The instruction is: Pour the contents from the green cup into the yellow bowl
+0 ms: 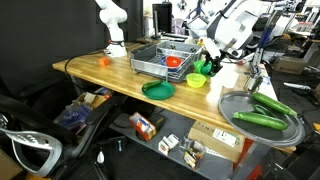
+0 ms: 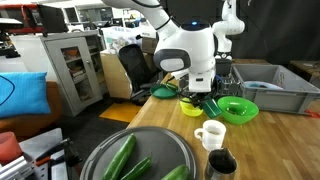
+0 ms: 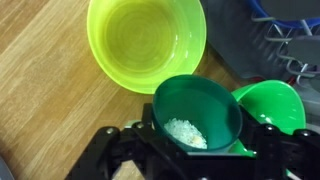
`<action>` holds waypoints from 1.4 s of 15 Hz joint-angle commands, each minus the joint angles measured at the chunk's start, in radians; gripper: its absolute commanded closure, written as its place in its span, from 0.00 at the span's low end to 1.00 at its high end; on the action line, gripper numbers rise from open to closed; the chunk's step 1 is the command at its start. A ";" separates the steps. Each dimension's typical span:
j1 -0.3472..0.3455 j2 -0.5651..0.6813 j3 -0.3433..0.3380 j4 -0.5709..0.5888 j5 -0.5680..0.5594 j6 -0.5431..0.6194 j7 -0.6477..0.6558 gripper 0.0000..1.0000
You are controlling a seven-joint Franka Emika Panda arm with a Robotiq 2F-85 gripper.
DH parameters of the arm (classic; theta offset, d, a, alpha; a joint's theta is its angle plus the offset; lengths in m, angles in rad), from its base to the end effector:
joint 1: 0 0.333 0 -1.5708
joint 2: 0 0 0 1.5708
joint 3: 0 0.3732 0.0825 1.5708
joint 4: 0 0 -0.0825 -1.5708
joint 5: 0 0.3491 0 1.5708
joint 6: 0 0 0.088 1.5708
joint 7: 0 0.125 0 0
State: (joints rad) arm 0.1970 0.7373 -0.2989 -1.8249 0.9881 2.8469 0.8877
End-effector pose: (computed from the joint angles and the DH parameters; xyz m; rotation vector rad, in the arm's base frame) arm 0.6746 -0.0810 0.2253 -1.7318 2.1491 -0.3143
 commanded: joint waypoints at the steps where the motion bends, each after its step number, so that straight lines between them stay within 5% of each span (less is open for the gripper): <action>1: 0.092 -0.019 -0.095 -0.034 -0.094 0.016 0.085 0.47; 8: 0.033 -0.103 -0.007 -0.113 -0.401 0.040 0.228 0.47; 16: -0.017 -0.140 0.087 -0.159 -0.540 0.074 0.265 0.47; 17: -0.021 -0.140 0.094 -0.159 -0.548 0.075 0.267 0.22; 21: -0.027 -0.135 0.094 -0.158 -0.558 0.074 0.273 0.22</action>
State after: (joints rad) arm 0.2047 0.6061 -0.2365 -1.9789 0.4762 2.9116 1.1316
